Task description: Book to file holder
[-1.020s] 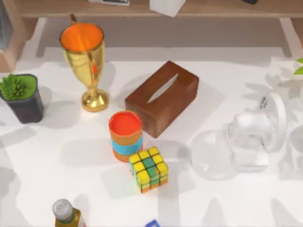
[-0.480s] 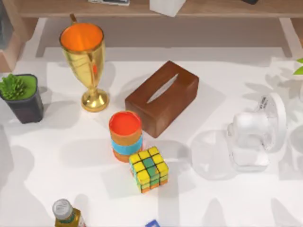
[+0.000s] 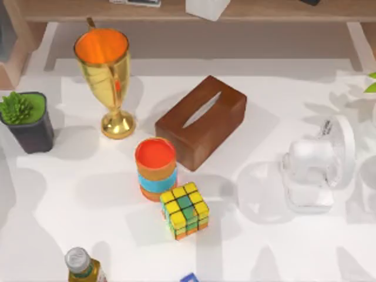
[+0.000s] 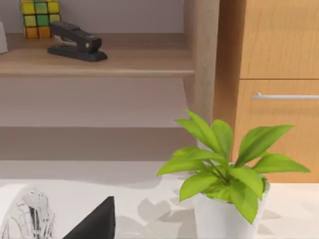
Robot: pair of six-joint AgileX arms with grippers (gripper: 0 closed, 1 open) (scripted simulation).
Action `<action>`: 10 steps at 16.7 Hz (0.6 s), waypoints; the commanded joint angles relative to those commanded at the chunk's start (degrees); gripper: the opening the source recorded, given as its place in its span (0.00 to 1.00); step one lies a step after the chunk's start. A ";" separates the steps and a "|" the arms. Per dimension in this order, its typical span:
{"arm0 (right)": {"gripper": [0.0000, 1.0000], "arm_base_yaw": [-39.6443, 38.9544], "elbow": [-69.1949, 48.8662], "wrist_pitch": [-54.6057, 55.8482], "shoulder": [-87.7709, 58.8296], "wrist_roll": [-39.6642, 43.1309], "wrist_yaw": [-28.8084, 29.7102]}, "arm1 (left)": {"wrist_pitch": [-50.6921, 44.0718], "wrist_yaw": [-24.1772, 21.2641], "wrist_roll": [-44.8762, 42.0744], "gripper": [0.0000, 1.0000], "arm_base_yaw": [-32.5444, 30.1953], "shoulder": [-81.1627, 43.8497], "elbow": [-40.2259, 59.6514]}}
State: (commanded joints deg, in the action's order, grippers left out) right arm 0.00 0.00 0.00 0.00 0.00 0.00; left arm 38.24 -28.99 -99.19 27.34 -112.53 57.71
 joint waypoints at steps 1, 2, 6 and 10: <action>1.00 0.00 0.00 0.00 0.00 0.00 0.00 | -0.12 0.30 0.08 0.00 -0.35 -0.85 0.89; 1.00 0.00 0.00 0.00 0.00 0.00 0.00 | -0.25 0.52 0.14 0.00 -0.62 -1.55 1.51; 1.00 0.00 0.00 0.00 0.00 0.00 0.00 | -0.33 0.61 0.17 0.00 -0.75 -1.90 1.75; 1.00 0.00 0.00 0.00 0.00 0.00 0.00 | -0.33 0.61 0.17 0.30 -0.75 -1.90 1.75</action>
State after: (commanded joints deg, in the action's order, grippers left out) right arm 0.00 0.00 0.00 0.00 0.00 0.00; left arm 37.92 -28.38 -99.02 26.58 -114.43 59.46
